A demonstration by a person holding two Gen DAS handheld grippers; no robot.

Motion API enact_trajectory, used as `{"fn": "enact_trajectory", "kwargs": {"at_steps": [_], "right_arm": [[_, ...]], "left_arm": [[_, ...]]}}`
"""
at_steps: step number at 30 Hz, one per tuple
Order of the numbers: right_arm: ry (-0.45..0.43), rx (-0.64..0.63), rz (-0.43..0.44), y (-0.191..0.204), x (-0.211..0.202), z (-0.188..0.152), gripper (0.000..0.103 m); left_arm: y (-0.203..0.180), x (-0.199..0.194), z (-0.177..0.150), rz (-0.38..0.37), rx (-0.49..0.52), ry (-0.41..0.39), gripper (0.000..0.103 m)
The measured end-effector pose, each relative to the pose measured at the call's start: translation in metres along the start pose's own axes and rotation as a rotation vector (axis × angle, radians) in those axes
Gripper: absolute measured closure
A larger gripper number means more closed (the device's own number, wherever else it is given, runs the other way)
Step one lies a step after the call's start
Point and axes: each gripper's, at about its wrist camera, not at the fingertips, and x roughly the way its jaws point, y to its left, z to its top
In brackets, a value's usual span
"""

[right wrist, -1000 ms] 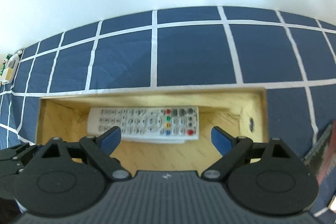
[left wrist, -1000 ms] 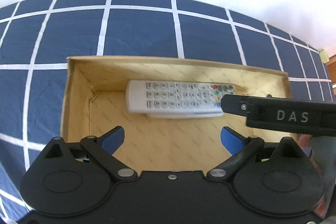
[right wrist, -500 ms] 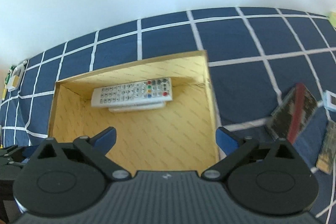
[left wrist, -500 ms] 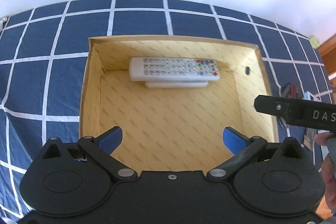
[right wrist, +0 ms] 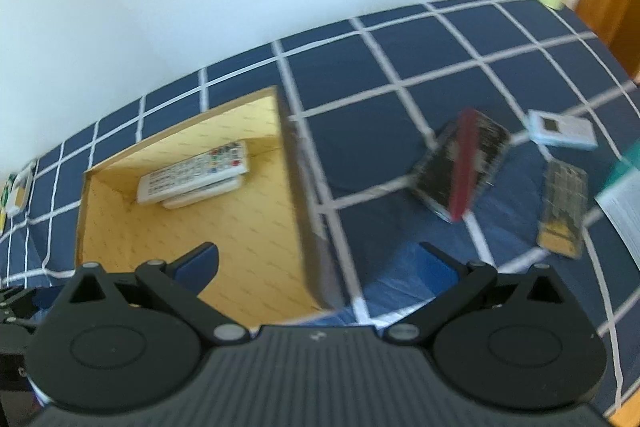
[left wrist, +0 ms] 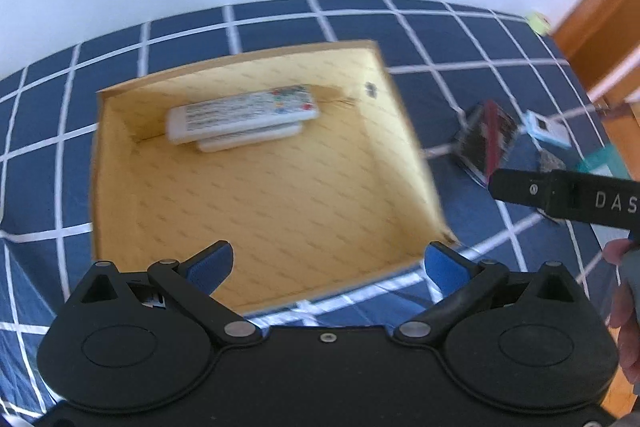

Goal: Organize objects
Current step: 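Move the right tool out of the box toward the teal-and-white mask box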

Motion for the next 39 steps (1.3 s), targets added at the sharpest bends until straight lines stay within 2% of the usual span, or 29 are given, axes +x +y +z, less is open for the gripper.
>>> {"fn": "enact_trajectory", "kwargs": {"at_steps": [12,20,32,39], "right_arm": [[-0.085,0.195,-0.089,-0.113,-0.056,-0.024,0.000],[-0.112,0.307,-0.142,-0.198,-0.075,-0.028,0.000],[-0.113,0.457,-0.231,-0.328,-0.080,-0.029,0.000],[-0.101,0.563,-0.252,-0.394,-0.073,-0.033,0.000]], "left_arm": [[-0.111,0.007,0.001,-0.071,0.187,-0.001,0.000],[-0.192,0.027,0.009,-0.071,0.295,0.021,0.000],[-0.313,0.075,0.026,-0.088,0.427,0.070,0.000],[-0.369,0.105,0.040,-0.099,0.489,0.084,0.000]]}}
